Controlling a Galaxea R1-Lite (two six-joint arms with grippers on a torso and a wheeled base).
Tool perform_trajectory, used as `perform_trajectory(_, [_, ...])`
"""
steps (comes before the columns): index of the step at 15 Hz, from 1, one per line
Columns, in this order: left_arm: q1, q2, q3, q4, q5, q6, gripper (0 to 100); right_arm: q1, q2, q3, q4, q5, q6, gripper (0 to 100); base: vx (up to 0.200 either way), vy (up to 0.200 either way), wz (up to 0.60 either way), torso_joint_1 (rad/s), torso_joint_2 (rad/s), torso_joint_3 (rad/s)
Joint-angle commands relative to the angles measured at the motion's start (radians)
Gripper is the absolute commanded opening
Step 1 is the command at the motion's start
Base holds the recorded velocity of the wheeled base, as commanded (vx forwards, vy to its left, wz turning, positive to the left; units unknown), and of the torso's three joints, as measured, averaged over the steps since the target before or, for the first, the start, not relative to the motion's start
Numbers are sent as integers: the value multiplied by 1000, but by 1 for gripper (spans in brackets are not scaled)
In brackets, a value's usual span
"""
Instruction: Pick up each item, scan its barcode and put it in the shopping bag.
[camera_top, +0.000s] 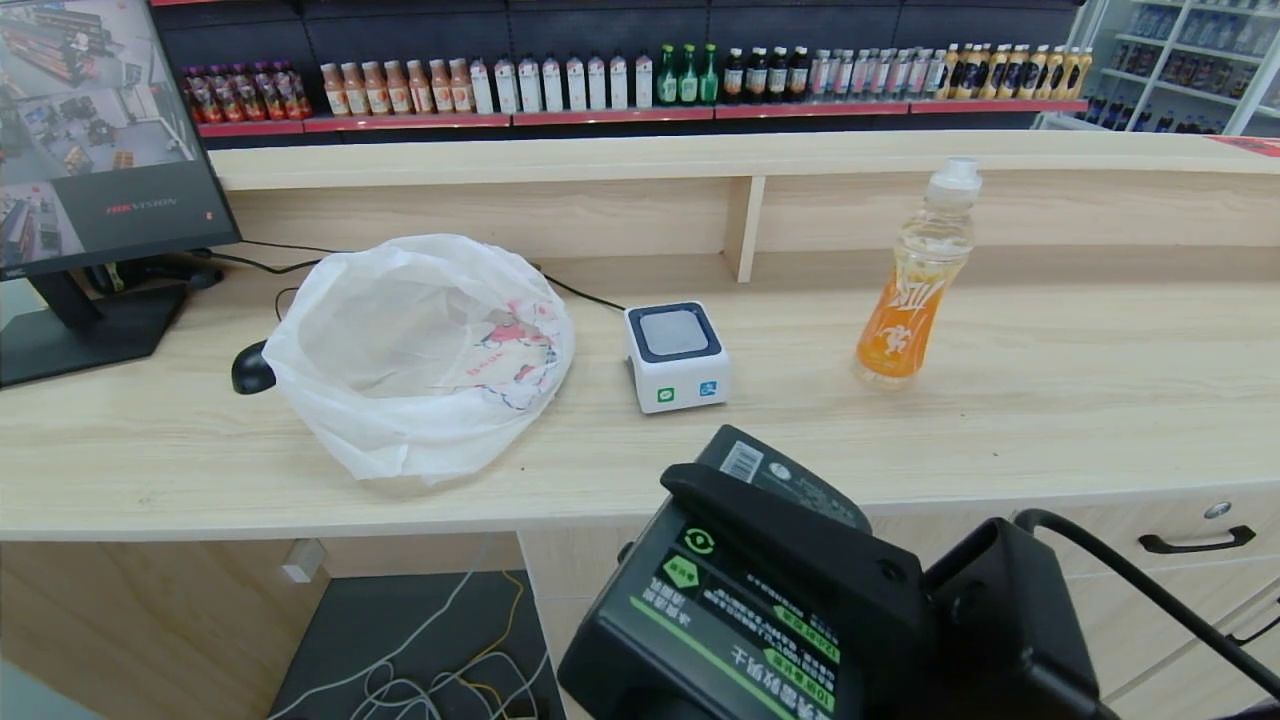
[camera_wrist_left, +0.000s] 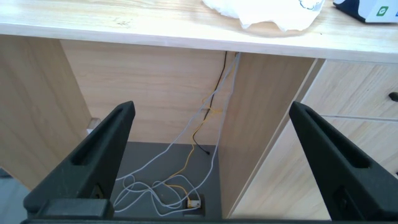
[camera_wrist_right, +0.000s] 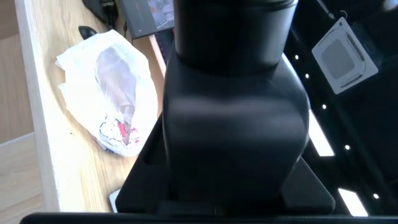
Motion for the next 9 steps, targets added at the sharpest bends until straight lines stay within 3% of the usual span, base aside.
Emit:
perform_trajectory(1, [0,0,0,0,1,-1,100,1,8,-2,-1,-11,7,0,0,0,0,0,0,0])
perform_trajectory(5, [0,0,0,0,1,-1,100,-18,4,-11,-1,-66,132,0,0,0,0,0,0,0])
perform_trajectory(9, [0,0,0,0,1,-1,100,-107,31,48,-1,-65,440,0,0,0,0,0,0,0])
